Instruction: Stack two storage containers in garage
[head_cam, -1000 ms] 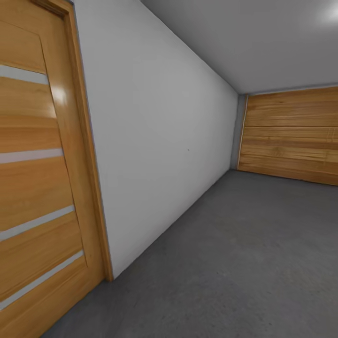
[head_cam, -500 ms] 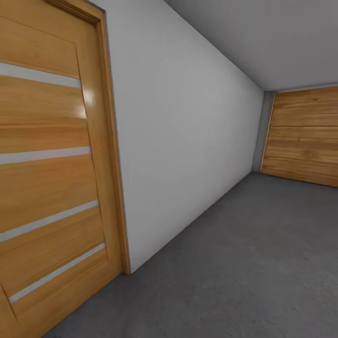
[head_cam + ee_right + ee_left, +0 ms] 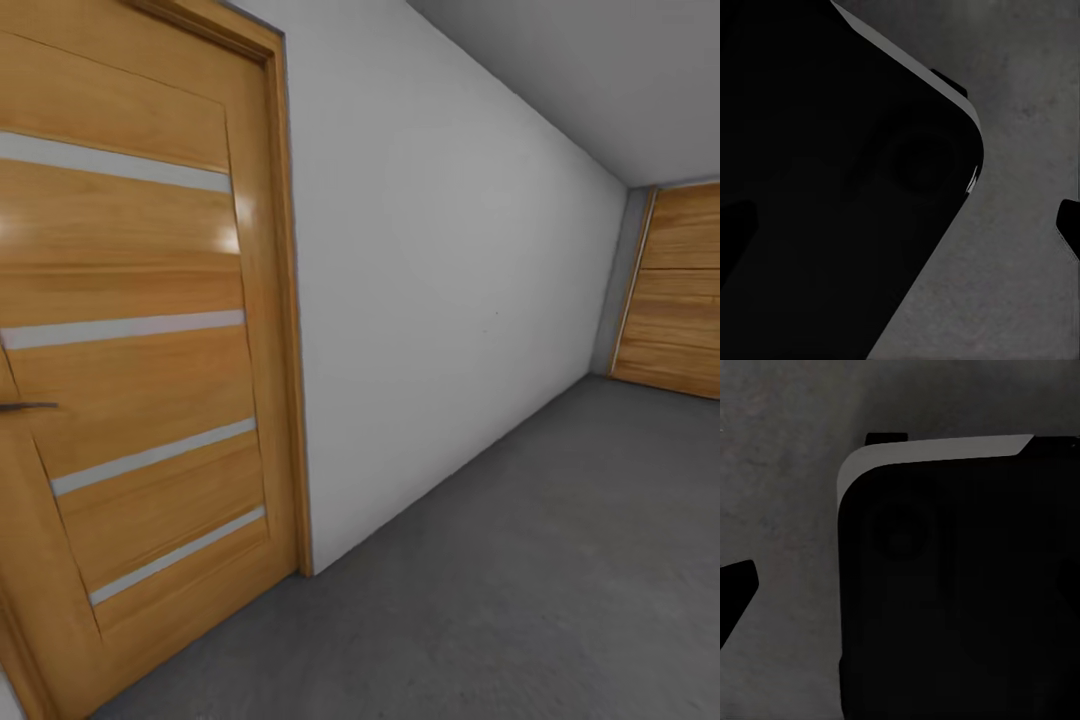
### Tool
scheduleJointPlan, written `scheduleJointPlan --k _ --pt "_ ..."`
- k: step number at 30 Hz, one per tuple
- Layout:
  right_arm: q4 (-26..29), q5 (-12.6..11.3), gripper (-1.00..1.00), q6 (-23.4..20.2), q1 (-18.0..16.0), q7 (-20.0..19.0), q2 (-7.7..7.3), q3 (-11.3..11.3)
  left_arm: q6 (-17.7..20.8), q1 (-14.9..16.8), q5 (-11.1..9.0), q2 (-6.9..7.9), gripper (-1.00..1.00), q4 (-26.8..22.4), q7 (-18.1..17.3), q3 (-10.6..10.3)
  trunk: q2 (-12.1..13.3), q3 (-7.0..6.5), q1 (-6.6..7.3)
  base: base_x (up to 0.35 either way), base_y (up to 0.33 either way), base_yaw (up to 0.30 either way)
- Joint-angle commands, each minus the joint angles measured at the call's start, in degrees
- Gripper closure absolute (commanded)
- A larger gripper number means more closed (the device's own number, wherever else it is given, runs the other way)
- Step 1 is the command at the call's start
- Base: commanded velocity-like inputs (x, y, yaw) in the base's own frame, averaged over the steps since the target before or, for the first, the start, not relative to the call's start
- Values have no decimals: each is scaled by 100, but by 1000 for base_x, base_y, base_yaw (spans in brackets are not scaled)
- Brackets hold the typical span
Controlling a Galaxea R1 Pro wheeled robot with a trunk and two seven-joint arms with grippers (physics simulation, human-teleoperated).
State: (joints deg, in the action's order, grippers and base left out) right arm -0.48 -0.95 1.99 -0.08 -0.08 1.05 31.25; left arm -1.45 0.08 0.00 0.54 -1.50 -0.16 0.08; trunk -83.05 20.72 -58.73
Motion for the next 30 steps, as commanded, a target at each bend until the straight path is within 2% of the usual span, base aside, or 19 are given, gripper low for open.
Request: scheduleJointPlan --k 1,30 --pt "-5 -12 -100 21 -1 -1 1 13 -13 1 0 2 -100 -1 -2 0 -2 4 0 0 0 273" --pt "-5 -10 -100 30 -1 -1 1 13 -13 1 0 1 -100 0 -2 0 -2 4 0 0 0 273"
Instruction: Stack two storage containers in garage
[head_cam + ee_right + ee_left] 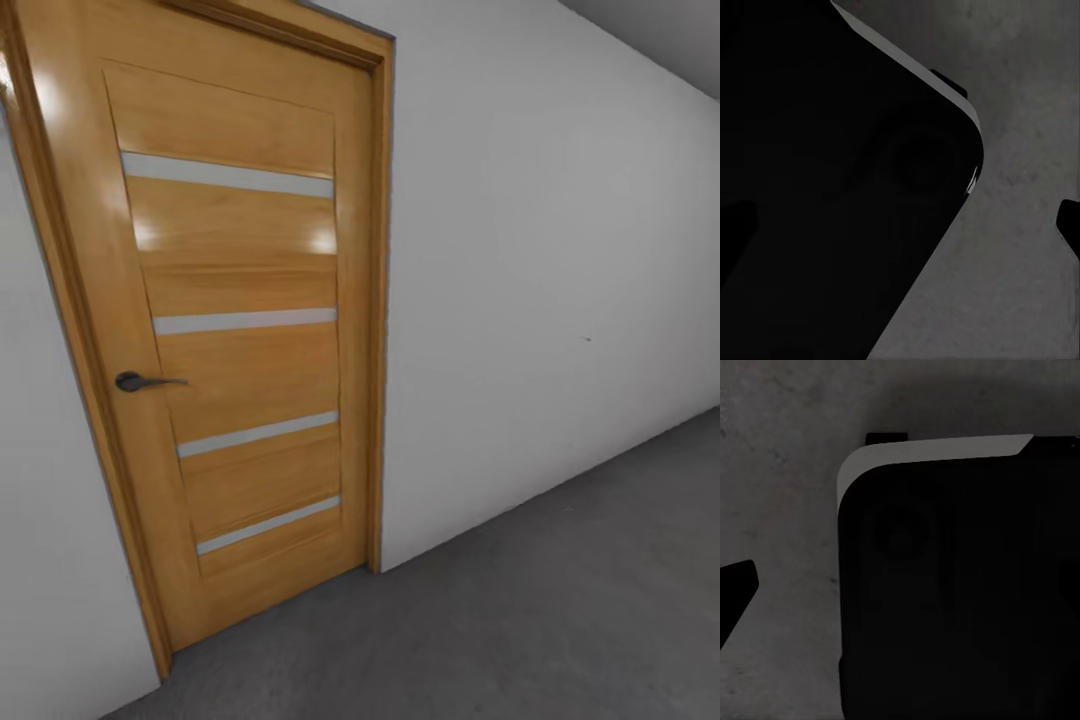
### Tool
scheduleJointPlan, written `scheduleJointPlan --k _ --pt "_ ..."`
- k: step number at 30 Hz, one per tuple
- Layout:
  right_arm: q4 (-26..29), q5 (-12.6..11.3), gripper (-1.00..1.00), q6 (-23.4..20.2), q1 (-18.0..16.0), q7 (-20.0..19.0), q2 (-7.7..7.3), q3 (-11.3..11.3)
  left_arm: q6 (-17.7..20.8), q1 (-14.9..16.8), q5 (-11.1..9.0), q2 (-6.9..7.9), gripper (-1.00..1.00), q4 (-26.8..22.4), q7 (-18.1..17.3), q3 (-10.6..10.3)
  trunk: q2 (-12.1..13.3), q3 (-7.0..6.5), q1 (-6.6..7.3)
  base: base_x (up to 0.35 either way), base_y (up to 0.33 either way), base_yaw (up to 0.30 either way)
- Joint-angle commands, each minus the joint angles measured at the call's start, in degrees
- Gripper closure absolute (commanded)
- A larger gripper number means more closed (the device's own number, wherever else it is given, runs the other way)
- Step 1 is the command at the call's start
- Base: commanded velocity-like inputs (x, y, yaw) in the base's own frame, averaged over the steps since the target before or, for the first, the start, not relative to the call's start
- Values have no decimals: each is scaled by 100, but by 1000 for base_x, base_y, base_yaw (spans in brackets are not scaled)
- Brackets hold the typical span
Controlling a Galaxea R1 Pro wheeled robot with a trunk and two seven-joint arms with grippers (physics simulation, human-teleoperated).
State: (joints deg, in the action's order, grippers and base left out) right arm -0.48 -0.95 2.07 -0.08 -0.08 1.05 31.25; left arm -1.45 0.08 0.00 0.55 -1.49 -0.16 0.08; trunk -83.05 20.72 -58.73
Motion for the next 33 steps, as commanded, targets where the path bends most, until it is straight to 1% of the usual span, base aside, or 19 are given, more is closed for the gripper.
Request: scheduleJointPlan --k 1,33 --pt "-5 -10 -100 22 -1 -1 1 13 -13 1 0 -1 -100 -1 -2 1 -3 4 0 0 0 273" --pt "-5 -10 -100 22 -1 -1 1 13 -13 1 0 0 -100 -1 -2 1 -3 4 0 0 0 273"
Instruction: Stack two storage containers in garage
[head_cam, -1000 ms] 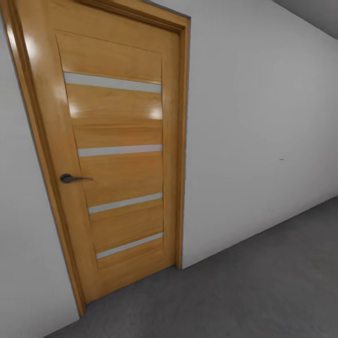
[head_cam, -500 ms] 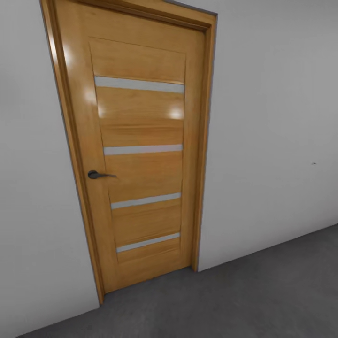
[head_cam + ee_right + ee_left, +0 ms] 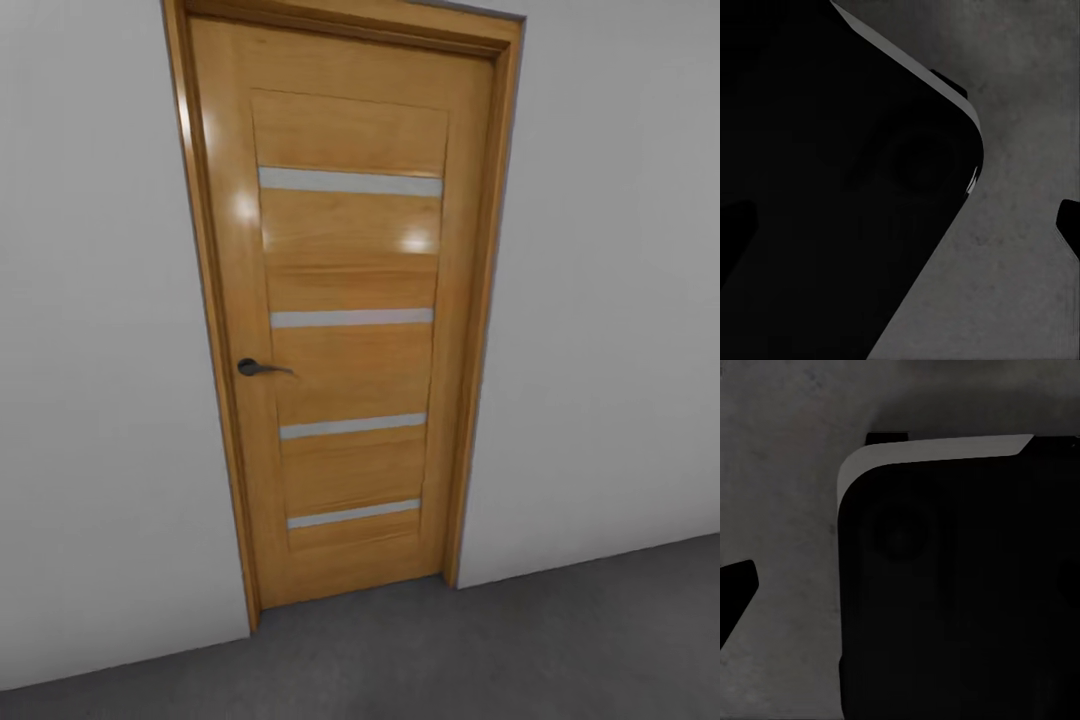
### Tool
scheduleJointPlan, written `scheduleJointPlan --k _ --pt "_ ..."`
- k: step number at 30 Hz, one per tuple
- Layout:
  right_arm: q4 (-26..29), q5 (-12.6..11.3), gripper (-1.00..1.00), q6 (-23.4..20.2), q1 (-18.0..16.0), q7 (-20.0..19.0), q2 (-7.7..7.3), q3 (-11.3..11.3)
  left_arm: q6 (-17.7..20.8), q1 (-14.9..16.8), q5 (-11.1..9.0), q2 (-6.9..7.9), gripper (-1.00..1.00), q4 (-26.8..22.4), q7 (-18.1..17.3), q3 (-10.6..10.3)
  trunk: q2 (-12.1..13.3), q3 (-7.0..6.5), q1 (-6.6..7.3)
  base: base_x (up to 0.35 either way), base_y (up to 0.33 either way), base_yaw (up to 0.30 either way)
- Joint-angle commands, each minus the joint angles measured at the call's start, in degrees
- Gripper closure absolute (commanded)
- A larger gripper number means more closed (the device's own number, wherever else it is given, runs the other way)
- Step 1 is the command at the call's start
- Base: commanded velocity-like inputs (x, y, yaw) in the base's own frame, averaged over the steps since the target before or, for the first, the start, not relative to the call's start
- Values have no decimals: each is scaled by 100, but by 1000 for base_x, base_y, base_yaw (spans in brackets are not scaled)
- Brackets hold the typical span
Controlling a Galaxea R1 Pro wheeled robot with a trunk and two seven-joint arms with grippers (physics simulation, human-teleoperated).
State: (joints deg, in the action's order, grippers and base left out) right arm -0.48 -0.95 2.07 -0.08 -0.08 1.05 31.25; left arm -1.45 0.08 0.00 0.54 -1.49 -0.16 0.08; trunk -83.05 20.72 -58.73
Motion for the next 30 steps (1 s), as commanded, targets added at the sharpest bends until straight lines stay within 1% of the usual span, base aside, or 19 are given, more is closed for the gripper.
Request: scheduleJointPlan --k 1,11,28,29,30 --pt "-5 -10 -100 22 -1 -1 1 13 -13 1 0 3 -100 -1 -2 1 -3 4 0 0 0 273" --pt "-5 -8 -100 22 -1 -1 1 13 -13 1 0 2 -100 -1 -2 1 -3 4 0 0 0 267" --pt "-5 10 -100 20 -1 -1 -35 22 -13 1 0 2 -100 -1 -2 1 -3 4 0 0 0 14" --pt "0 56 -100 29 -1 -1 -56 69 -13 1 -15 -6 -100 -1 -2 15 -3 4 0 0 0 0" --pt "1 57 -100 30 -1 -1 -46 74 -13 1 -16 -8 -100 -1 -2 19 -3 4 0 0 0 0"
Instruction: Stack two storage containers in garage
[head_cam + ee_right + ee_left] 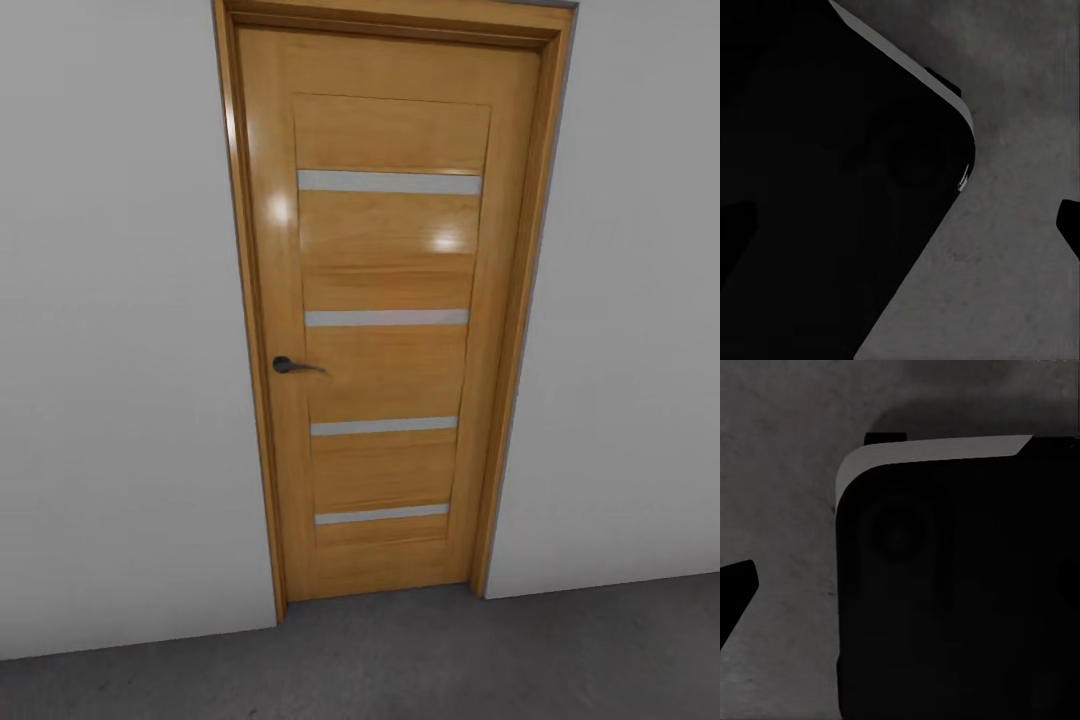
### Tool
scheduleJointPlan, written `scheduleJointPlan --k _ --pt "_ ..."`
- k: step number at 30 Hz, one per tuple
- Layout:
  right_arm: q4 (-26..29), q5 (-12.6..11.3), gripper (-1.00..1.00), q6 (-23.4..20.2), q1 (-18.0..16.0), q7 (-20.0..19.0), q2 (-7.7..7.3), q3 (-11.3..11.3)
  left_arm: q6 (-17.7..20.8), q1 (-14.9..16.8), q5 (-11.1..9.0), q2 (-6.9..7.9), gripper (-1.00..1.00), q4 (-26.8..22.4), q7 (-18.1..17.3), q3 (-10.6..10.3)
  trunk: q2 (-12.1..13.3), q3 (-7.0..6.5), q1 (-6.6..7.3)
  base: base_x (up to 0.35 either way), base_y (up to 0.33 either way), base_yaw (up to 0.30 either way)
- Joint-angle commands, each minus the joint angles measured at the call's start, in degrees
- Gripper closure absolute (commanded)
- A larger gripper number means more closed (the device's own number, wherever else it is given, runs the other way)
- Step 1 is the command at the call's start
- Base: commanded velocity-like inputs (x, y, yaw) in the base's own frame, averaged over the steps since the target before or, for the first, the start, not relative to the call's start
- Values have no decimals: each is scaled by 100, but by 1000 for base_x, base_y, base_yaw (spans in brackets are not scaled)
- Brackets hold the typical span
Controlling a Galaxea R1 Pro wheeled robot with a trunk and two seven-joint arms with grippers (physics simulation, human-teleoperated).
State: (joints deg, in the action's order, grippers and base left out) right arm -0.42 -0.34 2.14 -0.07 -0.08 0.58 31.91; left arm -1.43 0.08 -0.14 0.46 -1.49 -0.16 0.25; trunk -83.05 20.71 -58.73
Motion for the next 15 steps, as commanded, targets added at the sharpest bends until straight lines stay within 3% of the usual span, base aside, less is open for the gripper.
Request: scheduleJointPlan --k 1,9,15 --pt "-4 -3 -100 22 -2 -1 11 12 -15 1 -2 -1 -100 0 -2 3 -3 4 0 0 0 0" --pt "3 -2 -100 23 -2 -1 17 17 -15 1 -3 -2 -100 0 -2 4 -3 4 0 19 0 0" --pt "1 -1 -100 23 -2 -1 13 17 -13 1 -11 6 -100 0 5 9 -3 4 0 252 0 0"
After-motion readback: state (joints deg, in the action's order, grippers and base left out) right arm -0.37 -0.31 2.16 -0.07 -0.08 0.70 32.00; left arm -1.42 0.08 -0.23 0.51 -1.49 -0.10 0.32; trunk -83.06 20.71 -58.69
